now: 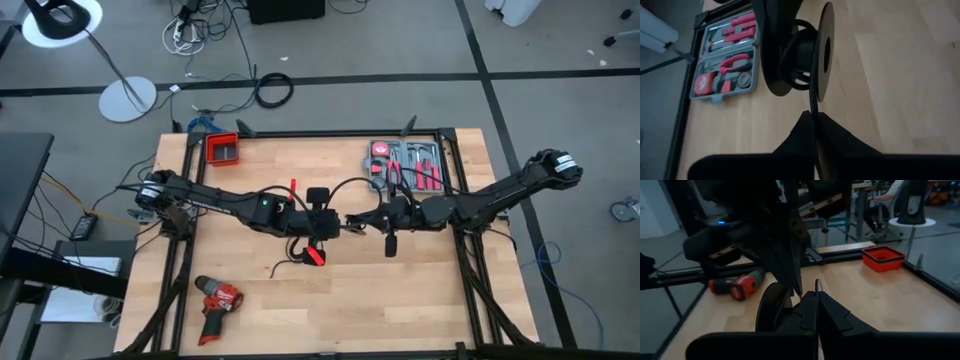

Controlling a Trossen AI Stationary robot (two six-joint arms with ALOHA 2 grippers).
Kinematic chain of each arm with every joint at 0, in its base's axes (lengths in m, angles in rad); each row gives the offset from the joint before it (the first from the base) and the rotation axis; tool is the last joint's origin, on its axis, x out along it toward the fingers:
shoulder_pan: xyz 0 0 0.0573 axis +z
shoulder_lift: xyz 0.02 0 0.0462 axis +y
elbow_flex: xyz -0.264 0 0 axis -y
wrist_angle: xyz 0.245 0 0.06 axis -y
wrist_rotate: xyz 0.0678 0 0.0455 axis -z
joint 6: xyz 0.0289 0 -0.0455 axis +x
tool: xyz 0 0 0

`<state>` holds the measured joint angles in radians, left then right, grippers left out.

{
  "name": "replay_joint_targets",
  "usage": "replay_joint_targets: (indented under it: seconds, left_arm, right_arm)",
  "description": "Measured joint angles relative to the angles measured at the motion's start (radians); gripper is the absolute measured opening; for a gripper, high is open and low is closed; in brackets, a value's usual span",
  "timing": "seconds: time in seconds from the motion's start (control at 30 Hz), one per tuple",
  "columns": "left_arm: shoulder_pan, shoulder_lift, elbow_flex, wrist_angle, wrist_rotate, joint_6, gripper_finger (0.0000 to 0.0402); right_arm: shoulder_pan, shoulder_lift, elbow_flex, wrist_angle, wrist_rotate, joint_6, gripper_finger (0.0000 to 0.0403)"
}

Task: Coil cords
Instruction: Coil the black wire onto the black spool

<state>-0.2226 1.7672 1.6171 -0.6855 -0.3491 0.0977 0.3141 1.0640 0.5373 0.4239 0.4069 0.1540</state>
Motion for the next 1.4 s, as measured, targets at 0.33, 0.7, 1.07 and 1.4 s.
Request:
replay_joint_targets:
  seconds: [0.33, 0.7, 1.07, 1.4]
  left_arm:
    - [-0.003, 0.001, -0.114, -0.047, 0.012, -0.123, 0.0133]
    - [-0.016, 0.001, -0.245, 0.133, 0.032, -0.237, 0.0151]
    - [-0.035, 0.001, -0.405, 0.361, -0.002, -0.39, 0.0151]
    - [-0.035, 0.002, -0.441, 0.506, -0.006, -0.418, 0.0152]
  right_arm:
    - [0.007, -0.06, 0.0, -0.086, -0.005, 0.052, 0.0]
    - [0.013, -0.061, 0.001, -0.14, 0.051, 0.054, 0.0]
    - [0.046, -0.09, 0.001, -0.156, 0.169, 0.059, 0.0]
    - [0.046, -0.102, 0.001, -0.158, 0.176, 0.063, 0.0]
